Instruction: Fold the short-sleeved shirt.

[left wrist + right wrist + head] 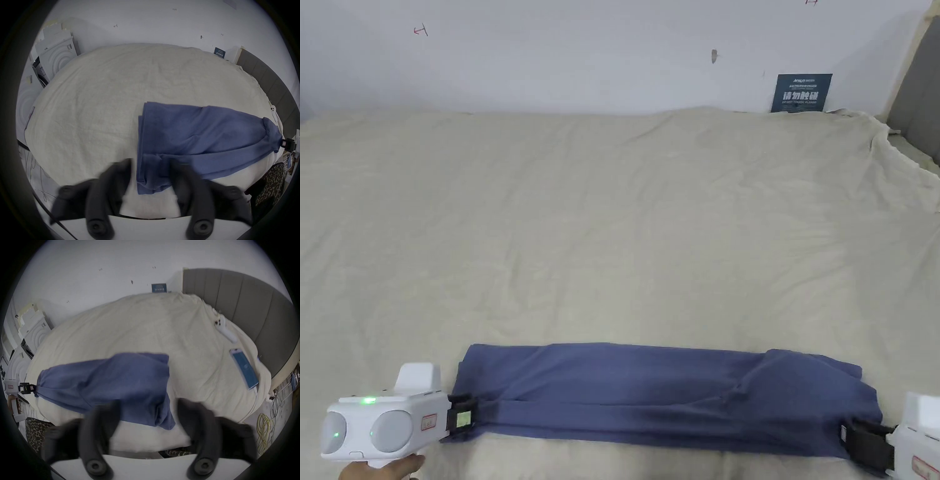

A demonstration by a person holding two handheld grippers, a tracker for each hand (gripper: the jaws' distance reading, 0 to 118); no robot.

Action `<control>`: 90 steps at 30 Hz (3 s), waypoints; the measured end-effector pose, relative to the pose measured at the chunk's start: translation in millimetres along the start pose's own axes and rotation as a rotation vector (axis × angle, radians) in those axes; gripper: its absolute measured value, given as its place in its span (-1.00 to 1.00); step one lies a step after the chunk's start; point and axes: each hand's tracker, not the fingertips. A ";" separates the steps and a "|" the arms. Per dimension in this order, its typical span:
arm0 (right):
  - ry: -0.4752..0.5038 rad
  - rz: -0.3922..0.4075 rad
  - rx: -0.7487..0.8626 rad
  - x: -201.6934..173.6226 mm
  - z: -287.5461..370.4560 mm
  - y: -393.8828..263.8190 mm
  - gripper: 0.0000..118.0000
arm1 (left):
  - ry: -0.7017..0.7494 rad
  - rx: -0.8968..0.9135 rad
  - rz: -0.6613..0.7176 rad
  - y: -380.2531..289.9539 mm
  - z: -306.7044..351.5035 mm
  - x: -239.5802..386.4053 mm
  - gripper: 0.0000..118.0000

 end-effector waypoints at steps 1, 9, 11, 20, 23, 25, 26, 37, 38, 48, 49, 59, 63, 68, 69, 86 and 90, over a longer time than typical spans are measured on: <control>0.007 -0.002 0.033 -3.4 8.8 4.7 0.65 | 0.015 0.023 0.007 3.1 7.0 1.2 0.58; 0.053 0.039 0.322 -39.3 72.1 60.0 0.64 | -0.021 0.312 0.040 45.0 83.0 23.7 0.65; 0.044 0.042 0.381 -49.7 80.4 67.2 0.64 | -0.018 0.377 0.047 53.1 97.5 32.0 0.65; -0.032 0.070 0.541 -100.5 99.8 72.9 0.38 | -0.020 0.623 0.037 59.5 135.1 67.9 0.43; -0.045 0.067 0.575 -104.1 98.7 71.1 -0.22 | -0.020 0.652 0.031 59.1 130.8 70.0 -0.22; -0.052 0.074 0.593 -107.0 99.4 71.3 -0.72 | -0.034 0.659 0.026 57.4 129.0 71.5 -0.77; -0.063 0.079 0.603 -109.0 99.4 70.6 -0.94 | -0.056 0.661 0.036 56.0 128.0 72.3 -0.90; -0.036 0.120 0.614 -113.8 101.9 74.3 -1.00 | -0.174 0.555 0.071 53.5 114.5 61.8 -1.00; -0.034 0.119 0.613 -113.9 101.5 74.6 -1.00 | -0.174 0.541 0.073 54.0 112.2 59.1 -1.00; -0.022 0.132 0.586 -118.5 92.7 80.9 -1.00 | -0.425 0.250 0.182 66.0 71.1 6.9 -1.00; -0.021 0.134 0.582 -119.9 91.1 81.7 -1.00 | -0.434 0.227 0.184 66.8 64.2 0.5 -1.00; -0.014 0.155 0.537 -132.7 67.6 87.8 -1.00 | -0.446 0.001 0.240 63.0 -15.7 -56.5 -0.96; -0.021 0.165 0.517 -137.3 58.4 89.3 -1.00 | -0.471 -0.106 0.284 56.5 -32.6 -61.4 -0.15; -0.023 0.182 0.491 -144.3 49.9 90.0 -1.00 | -0.439 -0.130 0.307 48.8 -55.8 -72.8 0.15; -0.024 0.183 0.486 -145.8 49.4 89.8 -1.00 | -0.448 -0.138 0.324 47.8 -59.8 -74.8 0.16; -0.036 0.185 0.456 -147.3 43.6 91.8 -1.00 | -0.517 -0.152 0.275 53.5 -101.5 -83.6 -0.64; -0.033 0.174 0.455 -146.4 47.2 92.0 -1.00 | -0.510 -0.149 0.278 48.6 -98.2 -60.4 -0.91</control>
